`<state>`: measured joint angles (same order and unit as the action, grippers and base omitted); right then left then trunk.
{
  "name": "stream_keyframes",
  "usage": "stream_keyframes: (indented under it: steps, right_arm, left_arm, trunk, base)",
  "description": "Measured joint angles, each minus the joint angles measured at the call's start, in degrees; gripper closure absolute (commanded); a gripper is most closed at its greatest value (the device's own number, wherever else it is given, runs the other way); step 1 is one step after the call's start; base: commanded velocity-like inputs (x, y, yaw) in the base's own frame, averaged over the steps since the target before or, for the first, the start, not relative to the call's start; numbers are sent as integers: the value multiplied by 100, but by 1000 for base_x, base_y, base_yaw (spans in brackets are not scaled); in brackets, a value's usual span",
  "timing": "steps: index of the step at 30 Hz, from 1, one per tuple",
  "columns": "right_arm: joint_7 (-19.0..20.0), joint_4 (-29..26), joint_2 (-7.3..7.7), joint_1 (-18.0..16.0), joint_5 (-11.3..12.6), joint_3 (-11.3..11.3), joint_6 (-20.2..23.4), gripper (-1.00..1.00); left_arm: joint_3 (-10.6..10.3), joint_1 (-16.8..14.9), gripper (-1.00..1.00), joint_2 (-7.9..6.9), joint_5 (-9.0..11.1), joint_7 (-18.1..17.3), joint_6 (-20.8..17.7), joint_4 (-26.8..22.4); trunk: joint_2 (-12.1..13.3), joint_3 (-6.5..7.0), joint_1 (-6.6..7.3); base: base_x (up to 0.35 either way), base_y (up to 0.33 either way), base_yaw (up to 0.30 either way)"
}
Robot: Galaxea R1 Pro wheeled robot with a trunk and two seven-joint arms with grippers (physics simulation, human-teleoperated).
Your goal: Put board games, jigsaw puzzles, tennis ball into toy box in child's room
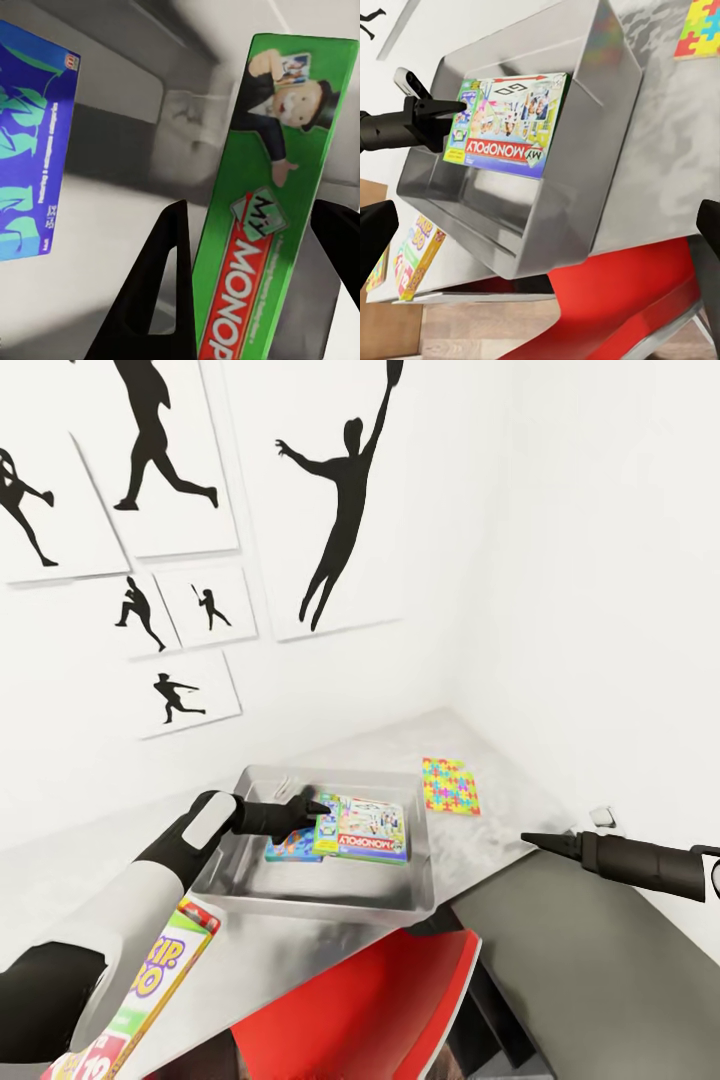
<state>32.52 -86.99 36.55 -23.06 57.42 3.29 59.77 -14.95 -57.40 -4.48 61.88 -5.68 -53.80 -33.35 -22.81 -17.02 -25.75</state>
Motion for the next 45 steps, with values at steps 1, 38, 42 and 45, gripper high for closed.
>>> stream_keyframes:
  steps: [1, 38, 42, 45]
  right_arm:
    - [0, -2, 0, 2, 0, 0, 0, -100]
    - [0, -36, 1, 23, -1, 19, 0, -100]
    - [0, -37, 1, 25, -1, 23, 0, -100]
    - [0, -37, 1, 26, -1, 24, 0, -100]
  left_arm:
    - [0, -2, 100, 1, 1, 0, 0, 3]
    - [-9, -117, 100, 66, -7, -7, -8, 167]
    - [-13, -117, 100, 52, -6, -11, -8, 169]
    - [-15, -117, 100, 48, -5, -12, -7, 170]
  trunk:
    - [0, -3, 0]
    - [0, -125, 0]
    - [0, -161, 0]
    - [0, -189, 0]
  base:
    - [0, 0, 0]
    - [0, 0, 0]
    - [0, 0, 0]
    - [0, 0, 0]
